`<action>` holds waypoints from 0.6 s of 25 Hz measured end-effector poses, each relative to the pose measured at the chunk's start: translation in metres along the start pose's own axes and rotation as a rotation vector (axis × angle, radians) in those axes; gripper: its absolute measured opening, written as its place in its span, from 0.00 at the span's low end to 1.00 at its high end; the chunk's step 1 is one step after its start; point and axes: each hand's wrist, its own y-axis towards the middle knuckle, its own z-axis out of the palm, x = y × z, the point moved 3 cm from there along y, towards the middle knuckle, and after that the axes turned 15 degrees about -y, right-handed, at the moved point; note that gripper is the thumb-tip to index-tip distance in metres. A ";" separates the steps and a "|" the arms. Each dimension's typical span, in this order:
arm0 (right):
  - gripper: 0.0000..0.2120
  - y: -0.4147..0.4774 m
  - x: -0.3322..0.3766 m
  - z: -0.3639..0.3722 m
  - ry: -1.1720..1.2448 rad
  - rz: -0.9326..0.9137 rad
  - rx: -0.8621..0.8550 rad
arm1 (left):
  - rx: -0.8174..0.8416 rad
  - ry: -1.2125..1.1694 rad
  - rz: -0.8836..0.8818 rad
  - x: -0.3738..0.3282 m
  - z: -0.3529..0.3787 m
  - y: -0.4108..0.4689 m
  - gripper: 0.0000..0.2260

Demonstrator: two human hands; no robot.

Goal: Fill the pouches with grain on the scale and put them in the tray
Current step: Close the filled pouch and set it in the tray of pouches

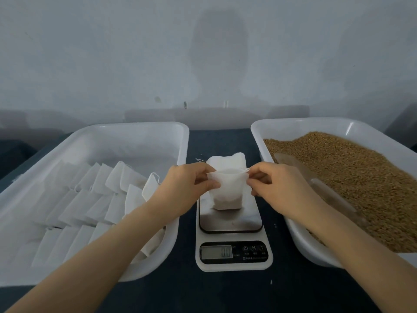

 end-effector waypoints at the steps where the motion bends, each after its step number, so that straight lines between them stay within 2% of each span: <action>1: 0.06 0.000 0.000 0.000 0.002 0.003 0.004 | 0.005 0.005 -0.001 0.000 0.000 0.000 0.07; 15: 0.05 -0.001 0.003 0.000 0.025 0.014 -0.004 | 0.013 0.023 0.020 0.002 0.002 0.001 0.07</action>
